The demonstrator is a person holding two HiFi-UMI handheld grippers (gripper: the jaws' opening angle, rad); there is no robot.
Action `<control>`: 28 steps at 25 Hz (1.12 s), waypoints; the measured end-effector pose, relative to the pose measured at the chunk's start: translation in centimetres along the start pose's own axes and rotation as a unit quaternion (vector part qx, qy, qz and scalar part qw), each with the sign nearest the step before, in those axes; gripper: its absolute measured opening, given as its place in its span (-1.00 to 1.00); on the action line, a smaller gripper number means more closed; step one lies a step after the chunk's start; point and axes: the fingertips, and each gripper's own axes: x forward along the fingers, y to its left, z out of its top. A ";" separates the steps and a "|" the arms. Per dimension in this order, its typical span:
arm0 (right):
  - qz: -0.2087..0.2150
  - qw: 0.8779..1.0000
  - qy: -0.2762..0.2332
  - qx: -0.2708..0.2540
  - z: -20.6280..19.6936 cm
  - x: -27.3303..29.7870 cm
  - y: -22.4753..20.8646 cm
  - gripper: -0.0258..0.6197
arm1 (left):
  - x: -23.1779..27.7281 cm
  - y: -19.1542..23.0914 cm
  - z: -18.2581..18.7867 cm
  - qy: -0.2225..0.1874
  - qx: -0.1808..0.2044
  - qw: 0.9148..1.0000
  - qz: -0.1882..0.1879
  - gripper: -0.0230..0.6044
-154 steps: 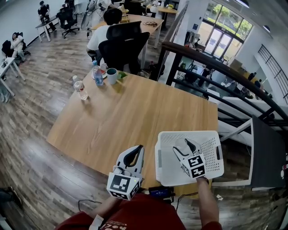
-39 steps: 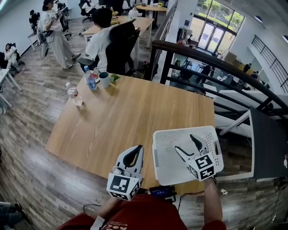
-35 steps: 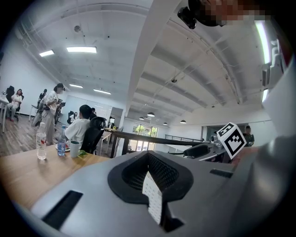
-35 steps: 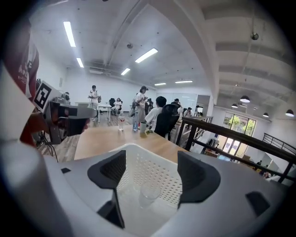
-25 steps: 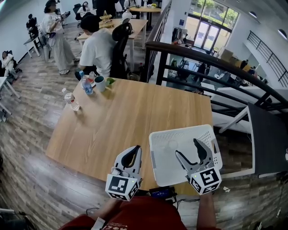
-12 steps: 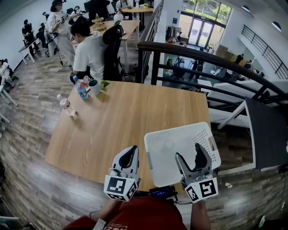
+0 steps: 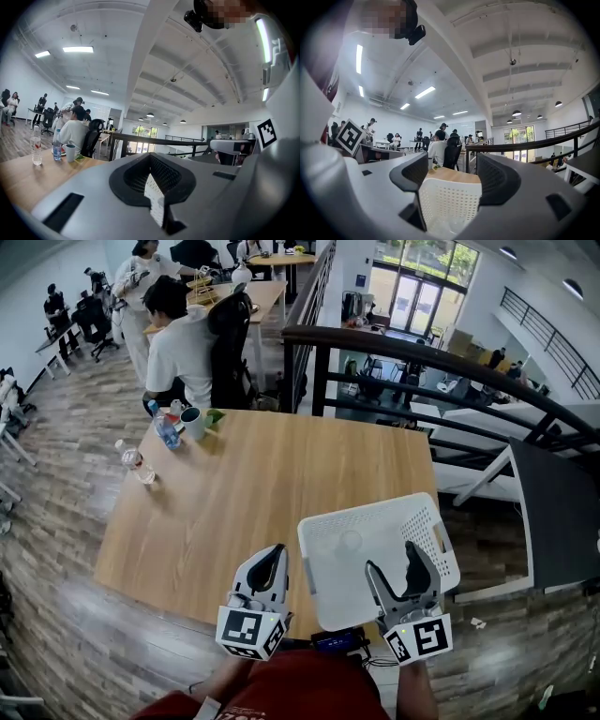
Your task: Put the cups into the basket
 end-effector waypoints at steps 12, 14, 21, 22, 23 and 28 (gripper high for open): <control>0.017 1.000 0.011 -0.011 -0.6 0.1 0.8 -0.18 | 0.1 0.1 -0.3 0.004 -0.004 1.000 0.001 -0.91; 0.017 1.000 0.011 -0.013 -0.6 0.2 0.9 -0.21 | 0.1 0.2 -0.3 0.005 -0.003 1.000 0.001 -0.91; 0.014 1.000 0.007 -0.015 -0.5 0.2 0.7 -0.44 | 0.1 0.2 -0.1 0.004 -0.001 1.000 0.001 -0.91; 0.014 1.000 0.007 -0.015 -0.5 0.2 0.7 -0.46 | 0.1 0.2 -0.1 0.003 0.000 1.000 0.001 -0.91; 0.014 1.000 0.008 -0.015 -0.5 0.3 0.7 -0.48 | 0.1 0.3 0.0 0.003 0.000 1.000 0.000 -0.91; 0.016 1.000 0.011 -0.016 -0.8 0.5 0.9 -0.65 | 0.2 0.3 -0.2 0.005 0.000 1.000 0.000 -0.91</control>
